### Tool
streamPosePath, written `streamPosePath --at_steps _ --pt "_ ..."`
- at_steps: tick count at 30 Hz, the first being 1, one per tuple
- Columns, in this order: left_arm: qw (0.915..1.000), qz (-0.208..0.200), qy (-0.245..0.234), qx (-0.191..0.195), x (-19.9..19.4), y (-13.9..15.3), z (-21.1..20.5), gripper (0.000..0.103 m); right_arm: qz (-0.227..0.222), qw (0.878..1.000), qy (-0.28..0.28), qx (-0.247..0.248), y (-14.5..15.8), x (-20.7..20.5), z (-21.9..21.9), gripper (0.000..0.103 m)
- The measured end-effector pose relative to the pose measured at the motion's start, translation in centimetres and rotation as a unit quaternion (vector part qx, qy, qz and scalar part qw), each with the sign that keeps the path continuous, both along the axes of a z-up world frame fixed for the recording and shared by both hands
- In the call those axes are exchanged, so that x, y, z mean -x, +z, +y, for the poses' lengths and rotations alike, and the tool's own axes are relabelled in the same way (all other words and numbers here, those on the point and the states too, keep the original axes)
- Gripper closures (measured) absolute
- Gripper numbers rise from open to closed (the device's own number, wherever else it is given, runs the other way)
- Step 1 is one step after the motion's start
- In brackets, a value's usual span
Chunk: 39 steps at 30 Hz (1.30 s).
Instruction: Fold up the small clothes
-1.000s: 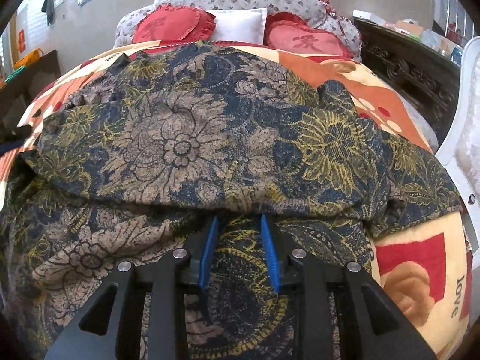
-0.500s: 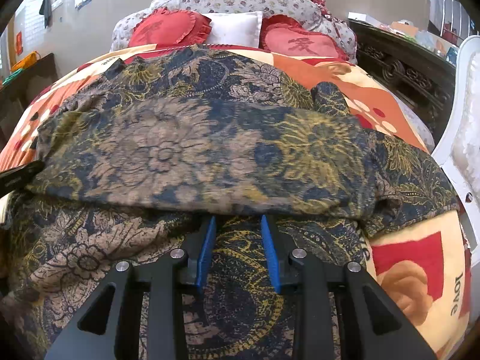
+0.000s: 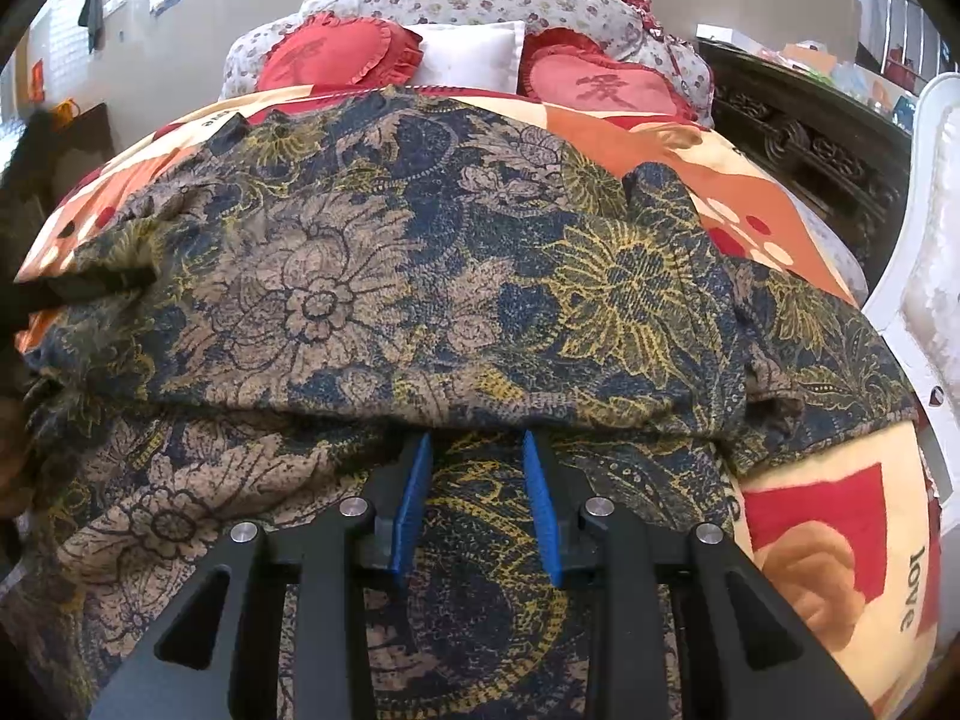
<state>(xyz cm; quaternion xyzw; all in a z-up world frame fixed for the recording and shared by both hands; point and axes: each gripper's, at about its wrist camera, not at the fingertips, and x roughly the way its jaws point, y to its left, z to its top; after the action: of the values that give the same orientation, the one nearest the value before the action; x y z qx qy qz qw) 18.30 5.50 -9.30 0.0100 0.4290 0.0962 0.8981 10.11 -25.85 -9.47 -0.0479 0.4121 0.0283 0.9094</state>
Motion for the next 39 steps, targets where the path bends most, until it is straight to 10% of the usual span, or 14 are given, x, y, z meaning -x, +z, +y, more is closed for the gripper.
streamPosePath --at_steps 5,10,14,18,21,27,30,37,39 --pt "0.9998 0.003 0.006 -0.02 1.1 0.0 1.6 0.076 0.003 1.0 0.002 -0.005 0.0 -0.1 -0.2 0.055" --pt "0.9971 -0.057 0.031 0.04 4.3 3.7 1.5 0.073 0.026 0.999 0.006 -0.031 0.1 -0.6 -0.8 0.051" --pt "0.9926 -0.108 -0.023 0.049 5.3 6.0 -1.2 0.034 0.03 0.995 0.006 -0.096 2.4 -0.6 -1.9 0.051" --pt "0.9955 -0.071 -0.045 0.045 3.6 3.9 -2.8 0.029 -0.034 0.997 -0.042 -0.058 4.8 -2.7 -2.0 0.049" --pt "0.9968 -0.014 -0.007 0.079 3.2 0.6 -0.9 0.029 0.027 0.997 -0.05 -0.05 1.7 -6.1 -2.4 0.044" --pt "0.9979 -0.025 -0.02 0.057 5.9 1.4 -0.8 0.03 0.046 0.992 -0.035 -0.114 -0.4 -7.0 -4.2 0.027" --pt "0.997 -0.047 -0.039 0.047 8.8 1.4 -1.7 0.019 0.048 0.994 -0.013 -0.096 1.4 -6.7 -4.0 0.038" --pt "0.9983 -0.016 -0.025 0.049 7.1 0.4 -1.8 0.005 -0.014 0.977 -0.109 -0.185 7.0 -3.6 -20.5 0.039" --pt "0.9988 -0.019 -0.024 0.038 7.2 0.5 -2.1 0.005 0.011 0.945 -0.209 -0.252 5.4 -2.7 -28.6 0.039"
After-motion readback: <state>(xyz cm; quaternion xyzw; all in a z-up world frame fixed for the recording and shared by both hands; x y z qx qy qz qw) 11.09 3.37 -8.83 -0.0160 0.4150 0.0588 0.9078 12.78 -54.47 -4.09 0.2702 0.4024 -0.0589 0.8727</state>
